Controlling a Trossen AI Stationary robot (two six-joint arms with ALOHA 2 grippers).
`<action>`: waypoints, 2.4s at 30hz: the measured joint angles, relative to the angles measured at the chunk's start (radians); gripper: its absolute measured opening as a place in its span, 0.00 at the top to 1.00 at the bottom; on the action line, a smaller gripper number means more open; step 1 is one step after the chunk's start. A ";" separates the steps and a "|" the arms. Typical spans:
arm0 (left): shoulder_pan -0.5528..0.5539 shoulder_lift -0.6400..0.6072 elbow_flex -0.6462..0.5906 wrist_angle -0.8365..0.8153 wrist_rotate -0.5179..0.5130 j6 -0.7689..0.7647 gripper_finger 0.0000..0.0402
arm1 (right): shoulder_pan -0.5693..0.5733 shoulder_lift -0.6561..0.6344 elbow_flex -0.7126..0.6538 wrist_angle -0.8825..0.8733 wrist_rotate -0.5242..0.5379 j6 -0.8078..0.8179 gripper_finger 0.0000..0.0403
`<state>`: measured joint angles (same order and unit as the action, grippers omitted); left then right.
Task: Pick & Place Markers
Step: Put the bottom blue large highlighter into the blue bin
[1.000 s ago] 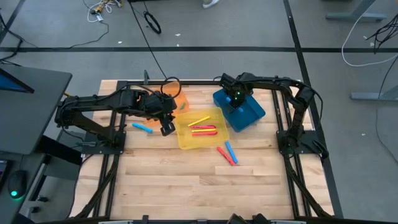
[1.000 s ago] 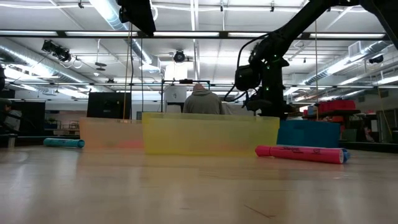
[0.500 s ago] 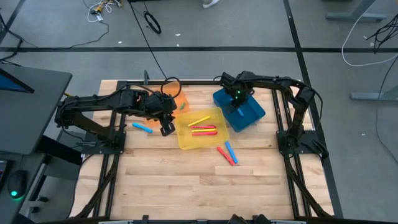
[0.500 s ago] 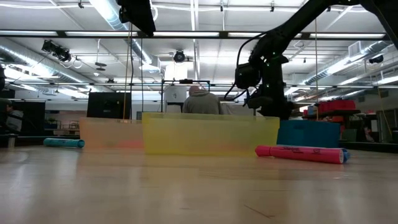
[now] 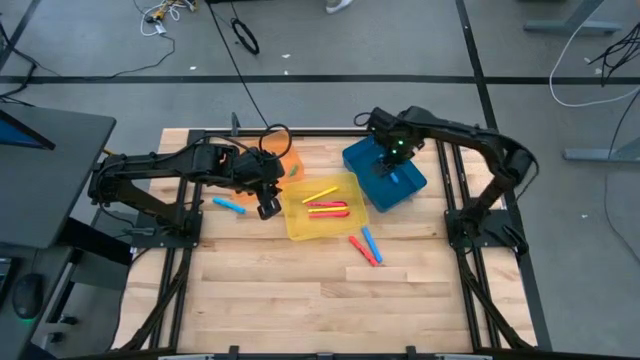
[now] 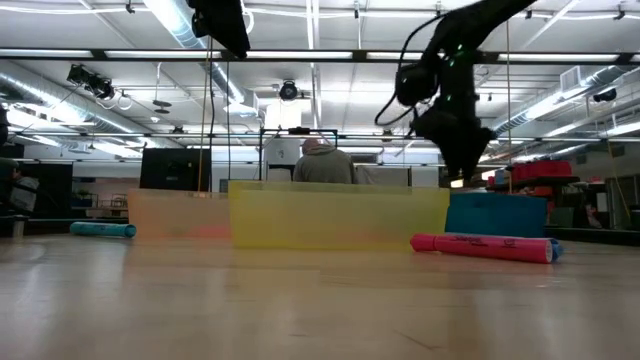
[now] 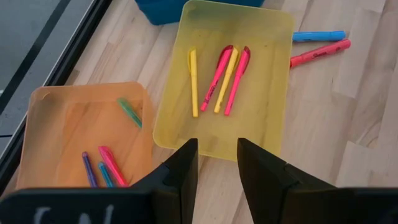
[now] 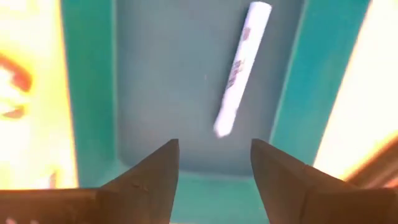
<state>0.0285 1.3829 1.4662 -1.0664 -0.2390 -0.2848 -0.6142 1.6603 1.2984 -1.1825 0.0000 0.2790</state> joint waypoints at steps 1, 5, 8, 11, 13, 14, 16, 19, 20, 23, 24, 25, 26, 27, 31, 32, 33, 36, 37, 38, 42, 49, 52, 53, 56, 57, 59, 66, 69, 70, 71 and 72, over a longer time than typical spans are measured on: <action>0.000 0.000 0.000 0.000 0.000 0.000 0.71 | 0.008 -0.029 0.000 -0.018 -0.006 0.016 0.50; 0.000 0.000 0.000 0.000 0.000 0.004 0.71 | 0.072 -0.146 0.000 -0.082 -0.027 0.074 0.50; 0.001 0.000 0.000 0.000 0.000 0.011 0.71 | 0.147 -0.215 0.000 -0.121 -0.031 0.142 0.50; 0.002 0.000 0.000 0.000 0.000 0.017 0.71 | 0.257 -0.252 0.001 -0.138 -0.044 0.236 0.50; 0.002 0.000 0.000 0.000 0.000 0.019 0.71 | 0.341 -0.257 0.001 -0.139 -0.058 0.286 0.50; 0.002 0.000 0.000 0.000 0.000 0.019 0.71 | 0.378 -0.257 0.001 -0.139 -0.064 0.304 0.50; 0.002 0.000 0.000 0.000 0.000 0.019 0.71 | 0.449 -0.256 0.001 -0.127 -0.069 0.350 0.50; 0.002 0.000 0.000 0.000 0.000 0.019 0.71 | 0.536 -0.255 0.001 -0.060 -0.071 0.458 0.50; 0.002 0.000 0.000 -0.001 0.000 0.020 0.71 | 0.560 -0.255 0.001 -0.037 -0.071 0.501 0.50; 0.002 0.000 0.000 -0.001 0.000 0.034 0.71 | 0.627 -0.247 0.001 0.030 -0.062 0.619 0.50; 0.002 0.000 0.000 -0.001 0.001 0.035 0.71 | 0.647 -0.239 0.001 0.050 -0.055 0.653 0.50; 0.002 0.000 0.000 -0.001 0.001 0.035 0.71 | 0.667 -0.228 0.001 0.059 -0.046 0.685 0.50; 0.002 0.000 0.000 -0.002 0.000 0.035 0.71 | 0.688 -0.213 0.001 0.062 -0.036 0.714 0.51; 0.002 0.000 0.000 -0.002 0.000 0.035 0.71 | 0.707 -0.197 0.001 0.067 -0.034 0.735 0.51; 0.002 0.000 0.000 -0.003 0.000 0.035 0.71 | 0.764 -0.115 0.000 0.088 -0.028 0.781 0.54; 0.002 0.000 0.000 -0.004 0.001 0.035 0.71 | 0.772 -0.095 0.000 0.092 -0.028 0.788 0.54; 0.002 0.000 0.000 -0.005 0.001 0.035 0.71 | 0.780 -0.076 0.000 0.092 -0.027 0.793 0.55; 0.002 0.000 0.000 -0.007 0.001 0.036 0.71 | 0.801 -0.026 0.000 0.092 -0.006 0.821 0.57; 0.002 0.000 0.000 -0.008 0.001 0.037 0.71 | 0.808 -0.012 0.000 0.094 0.006 0.828 0.58; 0.002 0.000 0.000 -0.008 0.002 0.037 0.71 | 0.812 0.002 0.000 0.097 0.015 0.839 0.58; 0.002 0.000 0.000 -0.009 0.028 0.054 0.71 | 0.822 0.038 -0.021 0.131 0.034 0.858 0.60; 0.002 0.000 0.000 -0.014 0.041 0.064 0.71 | 0.821 0.033 -0.175 0.261 -0.008 0.916 0.62; 0.002 0.000 0.000 -0.017 0.042 0.064 0.71 | 0.821 0.033 -0.218 0.325 -0.019 0.917 0.62; 0.002 0.000 0.000 -0.017 0.042 0.064 0.71 | 0.821 0.033 -0.228 0.343 -0.019 0.918 0.62; 0.002 0.000 0.000 -0.018 0.042 0.064 0.71 | 0.816 0.032 -0.243 0.358 -0.002 0.920 0.62; 0.002 0.000 0.000 -0.018 0.042 0.064 0.71 | 0.816 0.033 -0.248 0.361 0.008 0.919 0.62; 0.002 0.000 0.000 -0.019 0.042 0.064 0.71 | 0.815 0.034 -0.258 0.375 0.017 0.919 0.62; 0.002 0.000 0.000 -0.019 0.042 0.064 0.71 | 0.822 0.034 -0.321 0.471 0.007 0.964 0.62; 0.002 0.000 0.000 -0.019 0.042 0.064 0.71 | 0.822 0.034 -0.350 0.496 0.005 0.970 0.62; 0.002 0.000 0.000 -0.019 0.042 0.064 0.71 | 0.821 0.034 -0.358 0.496 -0.001 0.970 0.62; 0.002 0.000 0.000 -0.019 0.042 0.064 0.71 | 0.822 0.034 -0.367 0.501 -0.009 0.970 0.62; 0.002 0.000 0.000 -0.019 0.042 0.063 0.71 | 0.822 0.034 -0.377 0.510 -0.019 0.970 0.62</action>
<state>0.0303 1.3827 1.4662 -1.0859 -0.1974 -0.2214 0.2077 1.6943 0.9218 -0.6723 -0.0192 1.2493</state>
